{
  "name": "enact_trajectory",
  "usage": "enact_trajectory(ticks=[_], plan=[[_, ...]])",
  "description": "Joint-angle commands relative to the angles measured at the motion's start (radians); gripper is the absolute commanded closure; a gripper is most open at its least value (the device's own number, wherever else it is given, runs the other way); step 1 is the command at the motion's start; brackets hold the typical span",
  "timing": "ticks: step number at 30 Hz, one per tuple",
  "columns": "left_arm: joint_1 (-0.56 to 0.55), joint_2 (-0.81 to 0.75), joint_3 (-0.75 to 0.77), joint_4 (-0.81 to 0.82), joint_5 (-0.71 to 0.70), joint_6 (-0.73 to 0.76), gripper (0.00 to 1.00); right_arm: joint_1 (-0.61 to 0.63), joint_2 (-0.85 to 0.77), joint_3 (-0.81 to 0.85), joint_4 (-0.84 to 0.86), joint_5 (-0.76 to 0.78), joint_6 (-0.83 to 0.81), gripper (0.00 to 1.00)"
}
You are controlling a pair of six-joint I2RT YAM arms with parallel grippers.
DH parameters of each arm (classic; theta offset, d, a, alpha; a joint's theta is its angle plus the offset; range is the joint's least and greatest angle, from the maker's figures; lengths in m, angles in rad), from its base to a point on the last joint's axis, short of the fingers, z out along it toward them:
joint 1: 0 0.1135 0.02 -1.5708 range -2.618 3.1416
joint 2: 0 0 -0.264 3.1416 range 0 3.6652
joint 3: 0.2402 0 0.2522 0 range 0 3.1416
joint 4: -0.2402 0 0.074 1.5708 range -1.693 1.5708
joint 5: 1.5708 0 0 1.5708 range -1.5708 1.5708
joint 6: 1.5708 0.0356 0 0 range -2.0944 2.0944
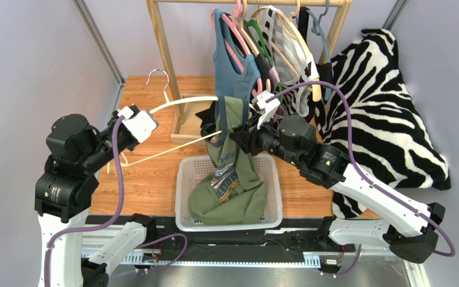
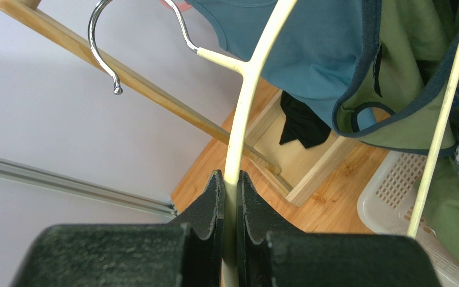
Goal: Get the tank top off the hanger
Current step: Remove the tank top from the hanger, then place the tank top in the bin.
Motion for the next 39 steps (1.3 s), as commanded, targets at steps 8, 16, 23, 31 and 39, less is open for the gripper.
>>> enact_trajectory(ticks=[8, 16, 23, 31, 39], plan=[[0.002, 0.003, -0.002, 0.125, -0.038, 0.025, 1.0, 0.004, -0.148, -0.003, -0.034, 0.052, -0.005, 1.0], [0.003, -0.006, -0.056, 0.115, -0.038, 0.081, 1.0, 0.002, -0.278, 0.089, -0.107, 0.223, -0.074, 1.0], [0.002, -0.034, -0.055, 0.029, 0.031, 0.175, 1.0, 0.002, -0.314, 0.075, -0.136, 0.3, -0.091, 1.0], [0.006, 0.006, -0.001, 0.255, -0.135, 0.038, 1.0, 0.004, -0.237, 0.052, -0.182, 0.109, -0.053, 1.0], [0.015, 0.075, 0.031, 0.403, -0.246, -0.076, 1.0, 0.091, -0.046, 0.023, -0.19, -0.184, -0.039, 1.0]])
